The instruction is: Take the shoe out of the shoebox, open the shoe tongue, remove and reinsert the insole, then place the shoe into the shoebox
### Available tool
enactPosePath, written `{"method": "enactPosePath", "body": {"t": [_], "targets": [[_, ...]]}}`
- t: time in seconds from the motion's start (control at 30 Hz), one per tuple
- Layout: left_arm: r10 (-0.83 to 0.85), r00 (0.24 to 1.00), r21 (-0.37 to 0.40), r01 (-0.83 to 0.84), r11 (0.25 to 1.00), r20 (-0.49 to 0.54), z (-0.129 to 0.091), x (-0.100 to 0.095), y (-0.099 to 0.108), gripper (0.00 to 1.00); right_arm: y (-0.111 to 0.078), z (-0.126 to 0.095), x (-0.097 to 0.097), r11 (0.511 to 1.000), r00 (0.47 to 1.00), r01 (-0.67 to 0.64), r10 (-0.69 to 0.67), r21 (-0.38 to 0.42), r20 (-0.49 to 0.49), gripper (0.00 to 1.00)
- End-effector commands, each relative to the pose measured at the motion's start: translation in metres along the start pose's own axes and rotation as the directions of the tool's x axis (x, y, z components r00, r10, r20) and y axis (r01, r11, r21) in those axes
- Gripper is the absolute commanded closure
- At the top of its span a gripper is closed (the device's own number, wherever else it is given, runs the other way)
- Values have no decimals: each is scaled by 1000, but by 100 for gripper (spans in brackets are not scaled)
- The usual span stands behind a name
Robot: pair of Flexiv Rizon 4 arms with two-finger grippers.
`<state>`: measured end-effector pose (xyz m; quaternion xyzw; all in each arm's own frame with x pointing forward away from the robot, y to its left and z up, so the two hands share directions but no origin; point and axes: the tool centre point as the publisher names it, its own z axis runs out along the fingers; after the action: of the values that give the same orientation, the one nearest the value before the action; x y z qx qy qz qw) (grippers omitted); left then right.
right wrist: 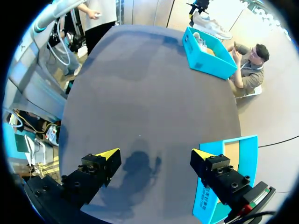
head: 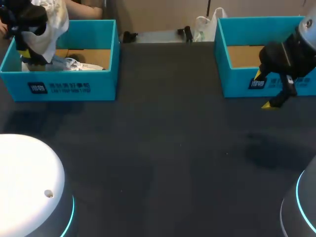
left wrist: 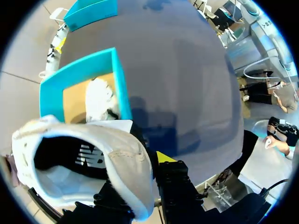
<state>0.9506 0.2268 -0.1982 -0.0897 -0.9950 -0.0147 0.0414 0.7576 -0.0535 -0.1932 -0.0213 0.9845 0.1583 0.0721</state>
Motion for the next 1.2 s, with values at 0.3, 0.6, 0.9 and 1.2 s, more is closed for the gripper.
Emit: {"method": "enactPosePath", "body": {"t": [0.3,0.6,0.9,1.2], "targets": [[5,1000,18,-6,1000,31,3,-60,44,100,0,1,0,1000,1000,0,0,1,0,0],[12,998,46,-15,999,58,7,-93,62,100,0,1,0,1000,1000,0,0,1,0,0],[-39,998,30,38,999,53,15,-117,71,100,0,1,0,1000,1000,0,0,1,0,0],[-41,998,27,40,999,52,15,-117,70,100,0,1,0,1000,1000,0,0,1,0,0]]}}
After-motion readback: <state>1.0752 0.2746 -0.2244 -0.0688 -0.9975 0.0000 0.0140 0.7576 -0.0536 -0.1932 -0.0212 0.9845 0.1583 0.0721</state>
